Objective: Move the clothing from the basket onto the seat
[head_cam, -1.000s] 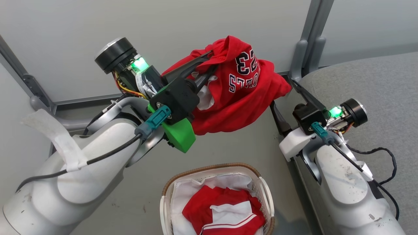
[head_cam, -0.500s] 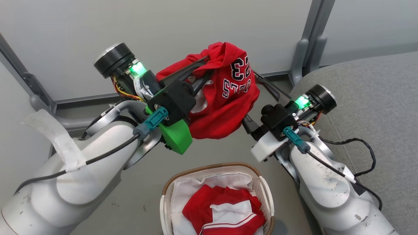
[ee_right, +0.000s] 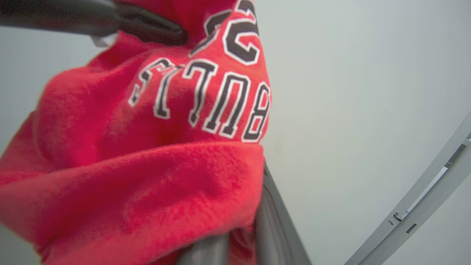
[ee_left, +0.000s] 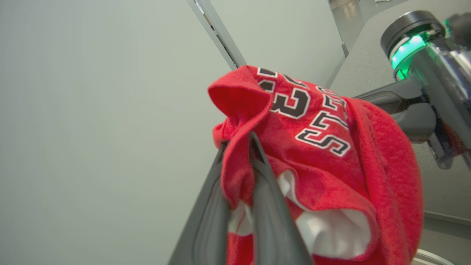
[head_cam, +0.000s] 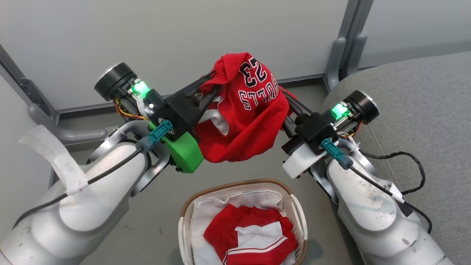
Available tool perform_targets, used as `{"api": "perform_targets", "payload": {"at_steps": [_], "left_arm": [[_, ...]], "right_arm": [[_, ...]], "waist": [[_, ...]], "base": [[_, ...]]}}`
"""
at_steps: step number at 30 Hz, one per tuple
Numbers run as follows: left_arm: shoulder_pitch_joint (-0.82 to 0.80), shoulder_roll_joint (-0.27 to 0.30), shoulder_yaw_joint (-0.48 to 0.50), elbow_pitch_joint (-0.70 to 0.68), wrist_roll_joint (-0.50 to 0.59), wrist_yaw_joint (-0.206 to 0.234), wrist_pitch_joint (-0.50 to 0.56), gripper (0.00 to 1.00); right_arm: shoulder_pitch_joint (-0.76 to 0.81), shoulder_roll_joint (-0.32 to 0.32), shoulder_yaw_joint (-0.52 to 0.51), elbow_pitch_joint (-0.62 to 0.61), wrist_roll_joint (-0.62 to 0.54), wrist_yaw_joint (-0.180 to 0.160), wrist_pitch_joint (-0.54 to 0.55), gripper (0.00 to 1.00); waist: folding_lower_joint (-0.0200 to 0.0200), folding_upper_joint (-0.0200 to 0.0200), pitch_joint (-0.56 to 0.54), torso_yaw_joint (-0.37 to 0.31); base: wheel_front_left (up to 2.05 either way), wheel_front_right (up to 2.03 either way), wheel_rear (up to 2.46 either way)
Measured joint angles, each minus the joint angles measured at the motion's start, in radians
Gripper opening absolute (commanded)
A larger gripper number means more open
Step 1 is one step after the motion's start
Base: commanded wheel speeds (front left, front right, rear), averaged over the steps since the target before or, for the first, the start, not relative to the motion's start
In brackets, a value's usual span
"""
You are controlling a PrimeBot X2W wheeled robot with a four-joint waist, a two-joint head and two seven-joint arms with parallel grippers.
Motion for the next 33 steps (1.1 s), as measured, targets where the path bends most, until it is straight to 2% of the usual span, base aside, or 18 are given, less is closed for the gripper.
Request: {"api": "perform_targets", "payload": {"at_steps": [1, 2, 3, 4, 5, 17, 25, 33], "left_arm": [[0.008, 0.0, 0.004, 0.005, -0.006, 0.006, -0.004, 0.17], [0.014, 0.001, 0.006, 0.01, -0.01, 0.008, -0.01, 0.37], [0.025, 0.001, 0.007, 0.015, -0.016, 0.013, -0.017, 0.49], [0.037, 0.0, 0.009, 0.019, -0.022, 0.018, -0.026, 0.97], [0.051, -0.001, 0.009, 0.025, -0.028, 0.023, -0.035, 1.0], [0.214, -0.064, 0.034, 0.112, -0.096, 0.111, -0.179, 1.0], [0.314, -0.121, 0.064, 0.188, -0.141, 0.13, -0.227, 1.0], [0.38, -0.173, 0.116, 0.198, -0.129, 0.129, -0.232, 1.0]], "right_arm": [[0.001, 0.0, -0.009, 0.0, 0.001, 0.0, 0.0, 0.0], [0.002, 0.0, -0.018, 0.0, 0.001, 0.0, 0.0, 0.0], [0.004, 0.0, -0.028, 0.0, 0.001, 0.0, 0.0, 0.0], [0.007, 0.0, -0.036, 0.001, 0.002, 0.0, 0.0, 0.0], [0.011, 0.0, -0.046, 0.001, 0.004, 0.0, 0.0, 0.0], [0.064, 0.001, -0.167, 0.002, 0.037, 0.0, 0.0, 0.0], [0.117, 0.001, -0.259, 0.009, 0.067, 0.0, 0.0, 0.0], [0.159, 0.001, -0.306, 0.008, 0.078, 0.0, 0.0, 0.0]], "waist": [[0.0, 0.0, 0.002, -0.001], [0.0, 0.0, 0.004, -0.003], [0.0, 0.0, 0.006, -0.004], [0.0, 0.0, 0.009, -0.005], [0.0, 0.0, 0.011, -0.006], [0.0, 0.0, 0.034, -0.007], [0.0, 0.0, 0.038, -0.002], [0.0, 0.0, 0.046, -0.007]], "base": [[0.0, 0.0, 0.0], [0.0, 0.0, 0.0], [0.0, 0.0, 0.0], [0.0, 0.0, 0.0], [0.0, 0.0, 0.0], [0.0, 0.0, 0.0], [0.0, 0.0, 0.0], [0.0, 0.0, 0.0]]}}
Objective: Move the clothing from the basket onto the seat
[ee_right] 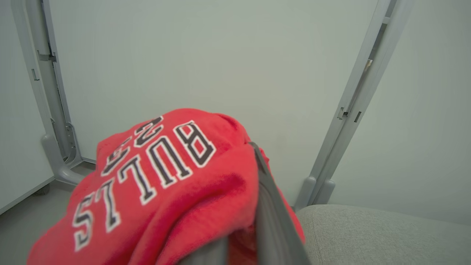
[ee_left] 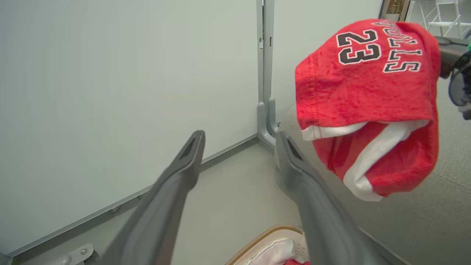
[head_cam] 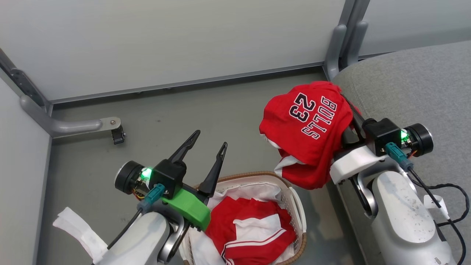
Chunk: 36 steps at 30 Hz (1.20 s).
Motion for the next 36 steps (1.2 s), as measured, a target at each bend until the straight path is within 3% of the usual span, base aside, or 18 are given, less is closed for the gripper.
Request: {"api": "perform_targets", "payload": {"at_steps": [7, 16, 30, 36], "left_arm": [[0.046, -0.041, 0.057, -0.016, 0.038, -0.023, 0.0, 1.0], [0.068, -0.08, 0.097, -0.011, 0.096, -0.059, -0.001, 1.0], [0.043, -0.088, 0.11, 0.024, 0.158, -0.104, -0.001, 1.0], [0.029, -0.088, 0.107, 0.026, 0.173, -0.114, -0.001, 1.0]], "right_arm": [[0.004, 0.001, -0.063, -0.002, 0.011, 0.0, 0.0, 0.0], [0.019, 0.0, -0.138, -0.02, 0.003, 0.0, 0.0, 0.0], [0.035, -0.001, -0.152, -0.001, 0.054, 0.0, 0.0, 0.0], [0.009, -0.001, -0.155, 0.024, 0.057, 0.0, 0.0, 0.0]], "waist": [[0.0, 0.0, 0.013, -0.036], [0.0, 0.0, 0.044, -0.158], [0.0, 0.0, 0.127, -0.373], [0.0, 0.0, 0.18, -0.408]], "base": [[0.0, 0.0, 0.0], [0.0, 0.0, 0.0], [0.0, 0.0, 0.0], [0.0, 0.0, 0.0]]}}
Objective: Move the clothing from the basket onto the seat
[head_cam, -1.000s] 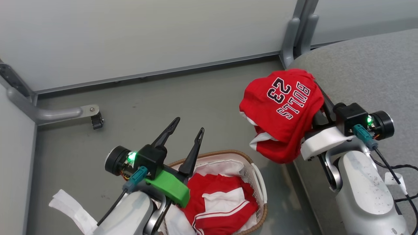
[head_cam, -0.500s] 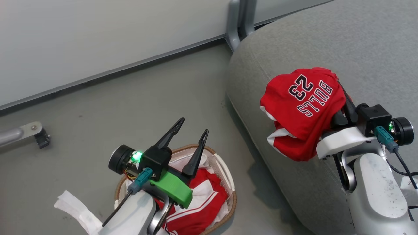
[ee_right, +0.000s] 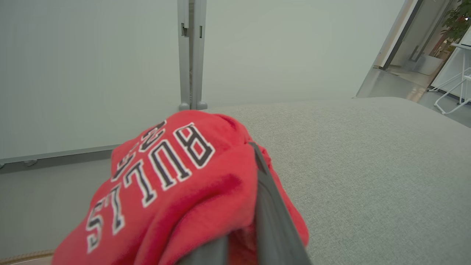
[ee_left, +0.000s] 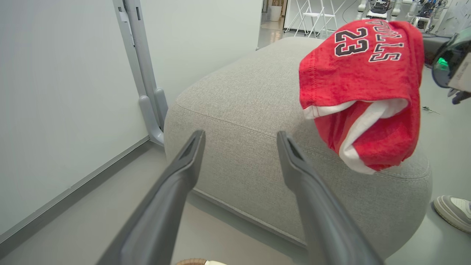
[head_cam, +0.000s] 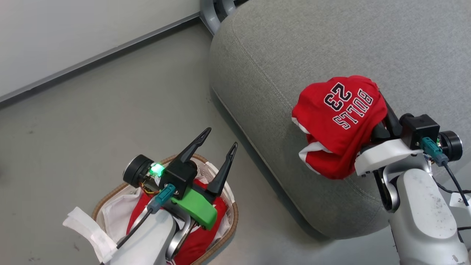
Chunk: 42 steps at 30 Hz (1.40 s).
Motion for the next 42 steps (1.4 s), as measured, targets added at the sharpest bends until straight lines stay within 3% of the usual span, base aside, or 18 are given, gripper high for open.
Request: {"api": "perform_targets", "payload": {"at_steps": [7, 13, 22, 26, 33, 41, 42], "left_arm": [[-0.031, 0.002, -0.01, -0.006, 0.013, -0.009, 0.0, 1.0], [-0.071, 0.002, -0.031, -0.029, 0.034, -0.015, 0.0, 1.0], [-0.16, -0.01, -0.069, -0.09, 0.073, -0.019, 0.007, 1.0], [-0.187, -0.015, -0.081, -0.109, 0.081, -0.019, 0.012, 1.0], [-0.222, -0.02, -0.089, -0.127, 0.095, -0.017, 0.019, 1.0], [-0.224, 0.007, -0.088, -0.126, 0.098, -0.008, 0.028, 1.0], [-0.224, 0.007, -0.087, -0.127, 0.098, -0.007, 0.028, 1.0]], "right_arm": [[-0.137, -0.03, -0.058, 0.037, -0.054, 0.0, 0.0, 0.0], [-0.336, -0.148, -0.079, 0.103, -0.058, 0.0, 0.0, 0.0], [-0.682, -0.346, -0.221, 0.289, -0.023, 0.0, 0.034, 0.0], [-0.737, -0.403, -0.246, 0.377, -0.036, 0.0, 0.071, 0.0], [-0.749, -0.417, -0.291, 0.516, -0.069, 0.0, 0.064, 0.0], [-0.745, -0.381, -0.248, 0.606, -0.103, 0.0, 0.023, 0.0], [-0.745, -0.379, -0.241, 0.609, -0.103, 0.0, 0.018, 0.06]], "waist": [[0.0001, 0.0, 0.048, 0.026], [0.0001, -0.0001, 0.104, 0.075], [0.0002, 0.0, 0.238, 0.177], [0.0002, 0.0, 0.298, 0.222], [0.0002, 0.0, 0.397, 0.301], [0.0002, -0.0001, 0.472, 0.346], [0.0001, 0.0, 0.475, 0.345]], "base": [[0.0, 0.0, 0.0], [0.0, 0.0, 0.0], [0.0, 0.0, 0.0], [0.0, 0.0, 0.0], [0.0, 0.0, 0.0], [0.0, 0.0, 0.0], [0.0, 0.0, 0.0]]}}
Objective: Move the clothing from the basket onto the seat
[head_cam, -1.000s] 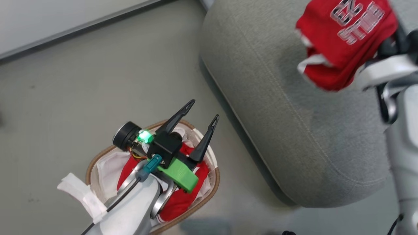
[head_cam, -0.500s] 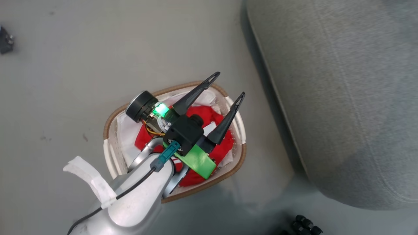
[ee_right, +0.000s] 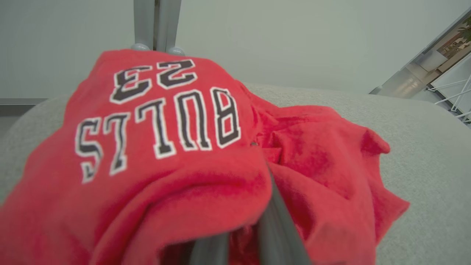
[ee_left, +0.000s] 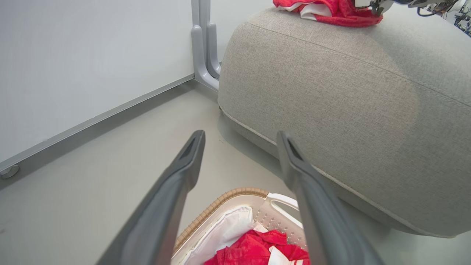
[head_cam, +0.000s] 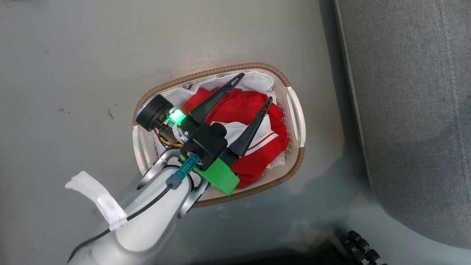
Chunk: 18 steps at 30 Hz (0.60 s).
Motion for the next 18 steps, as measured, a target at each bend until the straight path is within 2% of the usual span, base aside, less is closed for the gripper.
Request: {"api": "perform_targets", "payload": {"at_steps": [3, 5, 6, 13, 18], "left_arm": [[0.002, 0.004, 0.003, -0.001, -0.009, 0.007, 0.0, 1.0], [0.006, 0.008, 0.006, -0.002, -0.011, 0.009, -0.001, 1.0], [0.01, 0.009, 0.007, -0.002, -0.016, 0.011, -0.002, 1.0], [0.029, 0.007, 0.022, 0.01, -0.04, 0.024, -0.014, 1.0], [0.068, 0.002, 0.041, 0.027, -0.068, 0.03, -0.022, 1.0]], "right_arm": [[0.009, -0.001, 0.015, 0.005, -0.003, 0.0, -0.01, 0.39], [0.023, -0.002, 0.022, 0.006, -0.003, 0.0, -0.011, 0.93], [0.033, -0.002, 0.027, 0.006, -0.004, 0.0, -0.011, 1.0], [0.088, 0.011, 0.079, -0.022, 0.013, 0.0, -0.016, 1.0], [0.192, 0.012, 0.135, -0.068, 0.031, 0.0, -0.017, 1.0]], "waist": [[0.0, 0.0, -0.002, -0.006], [0.0, 0.0, -0.011, -0.012], [0.0, 0.0, -0.017, -0.016], [-0.0001, 0.0, -0.076, -0.038], [-0.0001, 0.0, -0.141, -0.049]], "base": [[0.0, 0.0, 0.0], [0.0, 0.0, 0.0], [0.0, 0.0, 0.0], [0.0, 0.0, 0.0], [0.0, 0.0, 0.0]]}}
